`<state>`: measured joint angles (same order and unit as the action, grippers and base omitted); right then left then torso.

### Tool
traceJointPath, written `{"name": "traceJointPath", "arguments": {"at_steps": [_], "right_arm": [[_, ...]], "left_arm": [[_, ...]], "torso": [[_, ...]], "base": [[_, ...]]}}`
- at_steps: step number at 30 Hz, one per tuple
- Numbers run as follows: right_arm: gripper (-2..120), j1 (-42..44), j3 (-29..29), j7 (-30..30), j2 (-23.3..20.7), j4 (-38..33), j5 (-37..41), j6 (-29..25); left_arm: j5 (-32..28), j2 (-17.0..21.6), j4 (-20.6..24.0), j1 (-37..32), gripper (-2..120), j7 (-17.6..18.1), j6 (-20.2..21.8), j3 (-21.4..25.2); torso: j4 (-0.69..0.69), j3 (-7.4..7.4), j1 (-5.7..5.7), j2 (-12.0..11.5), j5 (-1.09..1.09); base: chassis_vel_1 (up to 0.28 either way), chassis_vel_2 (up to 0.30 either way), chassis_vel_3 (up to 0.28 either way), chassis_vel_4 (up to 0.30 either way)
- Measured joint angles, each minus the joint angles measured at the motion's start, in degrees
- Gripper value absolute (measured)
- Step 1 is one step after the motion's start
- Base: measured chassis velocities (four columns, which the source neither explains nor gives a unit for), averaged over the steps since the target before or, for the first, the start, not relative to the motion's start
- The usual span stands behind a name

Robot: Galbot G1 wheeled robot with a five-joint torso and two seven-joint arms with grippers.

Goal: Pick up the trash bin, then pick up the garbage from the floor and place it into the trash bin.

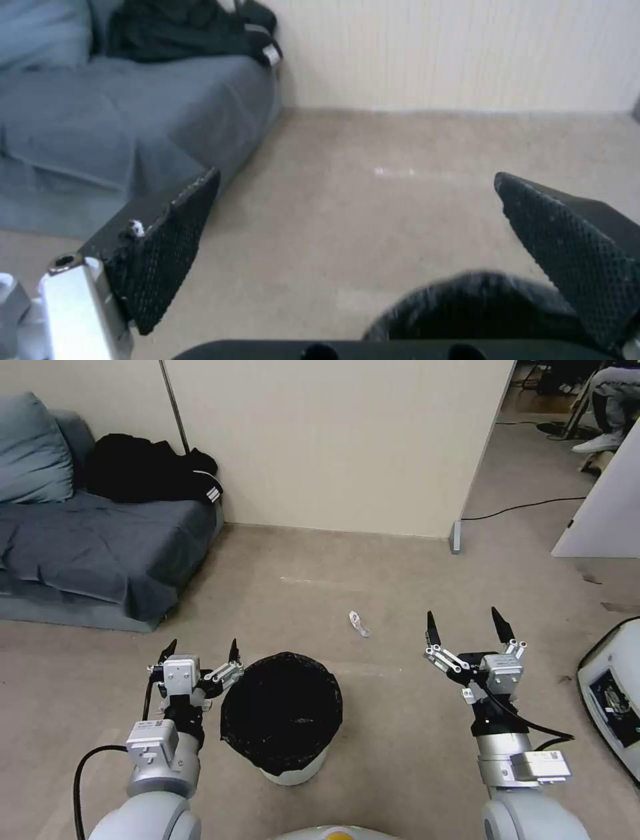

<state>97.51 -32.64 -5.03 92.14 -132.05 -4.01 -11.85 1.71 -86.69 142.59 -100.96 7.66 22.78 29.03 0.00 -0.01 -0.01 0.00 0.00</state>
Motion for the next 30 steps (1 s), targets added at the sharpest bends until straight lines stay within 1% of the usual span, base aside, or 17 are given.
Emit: {"name": "traceJointPath", "arguments": {"at_steps": [1, 3, 4, 5, 6, 10, 11, 14, 15, 18, 22, 24, 25, 29, 30], "right_arm": [[100, -0.1, -0.1, 0.5, 0.0, 0.1, -0.4, -0.2], [100, -0.2, -0.1, 0.7, 0.0, 0.2, -0.5, -0.3], [100, -0.2, -0.1, 1.3, 0.0, 0.2, -0.7, -0.4], [100, -0.3, -0.2, 1.4, 0.0, 0.3, -0.8, -0.5], [100, -0.3, -0.2, 1.4, 0.0, 0.3, -0.8, -0.5], [100, -0.1, -0.3, 1.6, 0.0, 0.3, -1.1, -0.9], [100, -0.1, -0.3, 1.6, 0.0, 0.3, -1.1, -0.9], [100, 0.0, -0.3, 1.6, 0.0, 0.4, -1.6, -1.4], [100, 0.0, -0.3, 1.6, 0.0, 0.4, -1.6, -1.4], [100, 0.0, -0.4, 1.6, 0.0, 0.5, -2.0, -1.7], [100, 0.1, -0.4, 1.5, 0.0, 0.7, -2.2, -2.0], [100, 0.2, -0.3, 1.5, 0.0, 1.2, -2.7, -2.6], [100, 0.2, -0.3, 1.5, 0.0, 1.2, -2.7, -2.6], [100, 0.6, 0.1, 1.5, 0.0, 1.4, -3.5, -2.9], [100, 0.6, 0.1, 1.5, 0.0, 1.4, -3.5, -2.9]], "left_arm": [[-0.2, 0.1, 0.0, 0.0, 100, -0.3, 1.5, 0.1], [-0.4, 0.1, -0.1, 0.1, 100, -0.4, 2.3, 0.1], [-1.2, 0.2, -0.2, 0.6, 100, -0.7, 4.4, 0.2], [-1.6, 0.2, -0.4, 1.0, 100, -0.9, 5.5, 0.2], [-1.6, 0.2, -0.4, 1.0, 100, -0.9, 5.5, 0.2], [-3.2, 0.1, -0.9, 2.3, 100, -1.3, 10.1, 0.5], [-3.2, 0.1, -0.9, 2.3, 100, -1.3, 10.1, 0.5], [-4.4, 0.2, -1.0, 3.0, 100, -1.6, 14.6, 1.1], [-4.4, 0.2, -1.0, 3.0, 100, -1.6, 14.6, 1.1], [-4.6, 0.3, -1.4, 4.3, 100, -3.3, 18.6, 2.0], [-5.4, 0.3, -2.4, 5.1, 100, -4.1, 19.4, 2.3], [-6.9, 0.2, -3.9, 5.9, 100, -4.3, 19.8, 2.3], [-6.9, 0.2, -3.9, 5.9, 100, -4.3, 19.8, 2.3], [-6.8, -0.1, -6.9, 6.8, 100, -4.2, 19.8, 2.4], [-6.8, -0.1, -6.9, 6.8, 100, -4.2, 19.8, 2.4]], "torso": [[0.0, 0.0, 0.0, 0.0, 0.0], [0.01, 0.0, 0.0, 0.0, 0.0], [0.01, 0.0, 0.0, 0.0, 0.0], [0.01, 0.0, 0.0, 0.0, 0.0], [0.01, 0.0, 0.0, 0.0, 0.0], [0.0, 0.0, 0.0, 0.0, 0.0], [0.0, 0.0, 0.0, 0.0, 0.0], [0.01, 0.01, 0.0, 0.0, 0.0], [0.01, 0.01, 0.0, 0.0, 0.0], [0.0, 0.01, 0.0, 0.0, 0.0], [0.0, 0.01, 0.0, 0.0, 0.0], [0.0, 0.01, 0.0, 0.0, 0.0], [0.0, 0.01, 0.0, 0.0, 0.0], [0.0, 0.01, 0.01, 0.0, 0.0], [0.0, 0.01, 0.01, 0.0, 0.0]], "base": [[0.0, 0.0, 0.0, 0.0], [0.0, 0.0, 0.0, 0.0], [0.0, 0.0, 0.0, 0.0], [0.0, 0.0, 0.0, 0.0], [0.0, 0.0, 0.0, 0.0], [0.0, 0.0, 0.0, 0.0], [0.0, 0.0, 0.0, 0.0], [0.0, 0.0, 0.0, 0.0], [0.0, 0.0, 0.0, 0.0], [0.0, 0.0, 0.0, 0.0], [0.0, 0.0, 0.0, 0.0], [0.0, 0.0, 0.0, 0.0], [0.0, 0.0, 0.0, 0.0], [0.0, 0.0, 0.0, 0.0], [0.0, 0.0, 0.0, 0.0]]}}
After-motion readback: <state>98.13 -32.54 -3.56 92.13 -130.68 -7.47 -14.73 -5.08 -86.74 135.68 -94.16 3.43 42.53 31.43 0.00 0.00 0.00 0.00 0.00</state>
